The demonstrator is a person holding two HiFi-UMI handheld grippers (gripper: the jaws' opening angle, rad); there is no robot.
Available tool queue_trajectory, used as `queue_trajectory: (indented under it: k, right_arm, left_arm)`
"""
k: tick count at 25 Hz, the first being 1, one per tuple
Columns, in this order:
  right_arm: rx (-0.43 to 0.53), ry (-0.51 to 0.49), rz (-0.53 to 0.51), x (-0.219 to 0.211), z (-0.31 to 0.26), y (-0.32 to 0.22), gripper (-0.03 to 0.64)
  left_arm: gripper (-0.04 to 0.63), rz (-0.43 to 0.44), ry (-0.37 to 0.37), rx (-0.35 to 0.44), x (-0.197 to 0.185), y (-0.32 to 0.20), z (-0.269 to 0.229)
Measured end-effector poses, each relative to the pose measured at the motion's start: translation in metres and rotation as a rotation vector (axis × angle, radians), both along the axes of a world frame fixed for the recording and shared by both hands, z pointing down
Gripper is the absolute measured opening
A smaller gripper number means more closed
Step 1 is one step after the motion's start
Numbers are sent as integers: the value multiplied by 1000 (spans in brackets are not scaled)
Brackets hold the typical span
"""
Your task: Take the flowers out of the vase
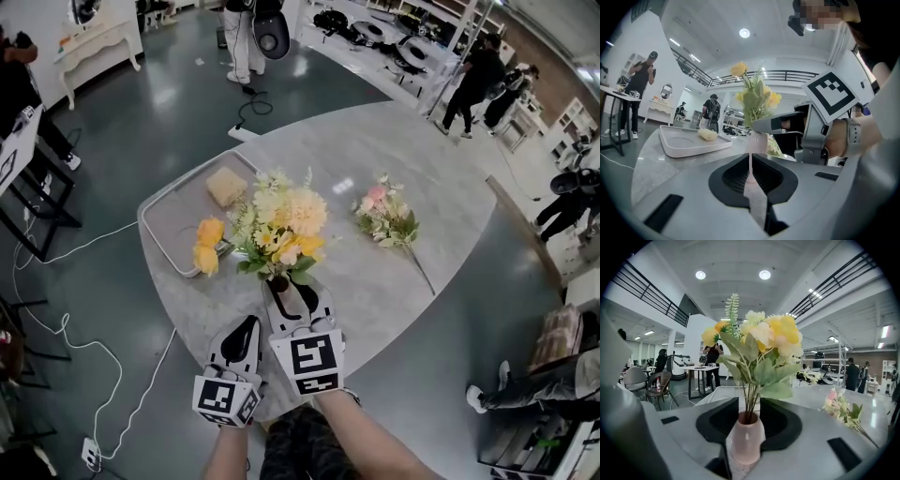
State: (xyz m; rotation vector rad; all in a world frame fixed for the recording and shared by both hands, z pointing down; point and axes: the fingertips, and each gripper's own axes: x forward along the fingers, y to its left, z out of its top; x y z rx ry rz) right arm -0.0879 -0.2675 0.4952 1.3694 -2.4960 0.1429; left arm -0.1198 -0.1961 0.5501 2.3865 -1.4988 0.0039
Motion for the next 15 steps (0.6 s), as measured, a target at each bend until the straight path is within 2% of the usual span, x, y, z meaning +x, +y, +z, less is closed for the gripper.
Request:
queue_trajectory:
  k: [6,10,15]
  right_arm:
    - [16,17,-18,-5,-1,-1,142]
    - [39,19,-26,-6,-3,3,77]
    - [47,-7,-38,-2,-3,5,57]
  left_arm:
    - [15,6,-1,-5,4,1,1]
    - [15,1,1,-7,3,3,2]
    - [15,-8,5,-11,1,2,3]
